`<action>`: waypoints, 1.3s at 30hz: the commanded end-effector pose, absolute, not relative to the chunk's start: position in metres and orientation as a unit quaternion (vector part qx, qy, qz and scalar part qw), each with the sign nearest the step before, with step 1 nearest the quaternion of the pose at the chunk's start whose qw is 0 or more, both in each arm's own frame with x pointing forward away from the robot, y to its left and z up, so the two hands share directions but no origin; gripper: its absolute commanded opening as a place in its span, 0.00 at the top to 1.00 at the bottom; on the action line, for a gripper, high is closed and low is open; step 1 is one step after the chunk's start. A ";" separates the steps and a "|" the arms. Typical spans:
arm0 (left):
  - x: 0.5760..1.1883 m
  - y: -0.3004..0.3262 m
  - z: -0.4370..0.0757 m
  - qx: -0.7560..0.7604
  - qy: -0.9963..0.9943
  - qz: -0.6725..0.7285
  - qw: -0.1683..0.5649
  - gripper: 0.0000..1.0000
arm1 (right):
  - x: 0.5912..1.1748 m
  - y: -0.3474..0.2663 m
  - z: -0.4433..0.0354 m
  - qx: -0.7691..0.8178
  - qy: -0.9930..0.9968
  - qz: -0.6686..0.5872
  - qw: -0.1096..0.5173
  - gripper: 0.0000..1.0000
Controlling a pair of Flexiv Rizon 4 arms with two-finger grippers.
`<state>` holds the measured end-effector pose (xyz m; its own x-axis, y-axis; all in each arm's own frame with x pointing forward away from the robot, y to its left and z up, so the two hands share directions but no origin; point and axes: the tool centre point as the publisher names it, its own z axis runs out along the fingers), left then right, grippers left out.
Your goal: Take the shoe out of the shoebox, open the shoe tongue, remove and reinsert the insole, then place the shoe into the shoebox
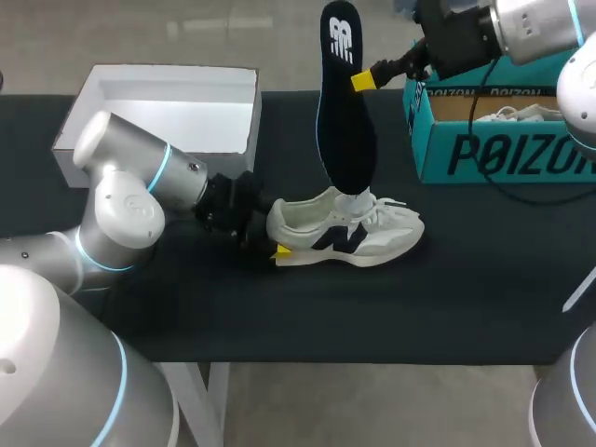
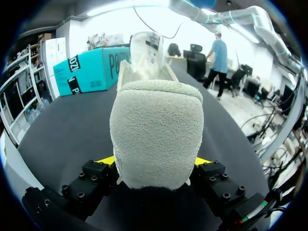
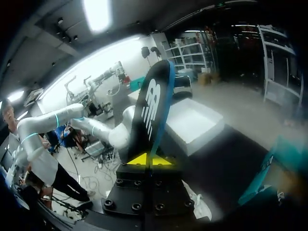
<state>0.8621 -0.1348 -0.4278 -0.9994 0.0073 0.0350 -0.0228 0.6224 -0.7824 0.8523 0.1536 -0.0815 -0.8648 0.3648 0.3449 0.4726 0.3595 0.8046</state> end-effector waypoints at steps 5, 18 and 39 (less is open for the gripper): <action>0.861 -0.135 -0.430 0.005 -0.901 0.434 0.017 1.00 | 0.804 0.141 -0.073 -0.254 -0.812 -0.525 0.024 1.00; 0.861 -0.135 -0.430 0.005 -0.901 0.434 0.017 1.00 | 0.759 0.130 -0.062 -0.253 -0.815 -0.522 0.019 1.00; 0.861 -0.135 -0.430 0.005 -0.901 0.434 0.017 1.00 | 0.691 0.135 -0.031 -0.257 -0.788 -0.555 0.067 1.00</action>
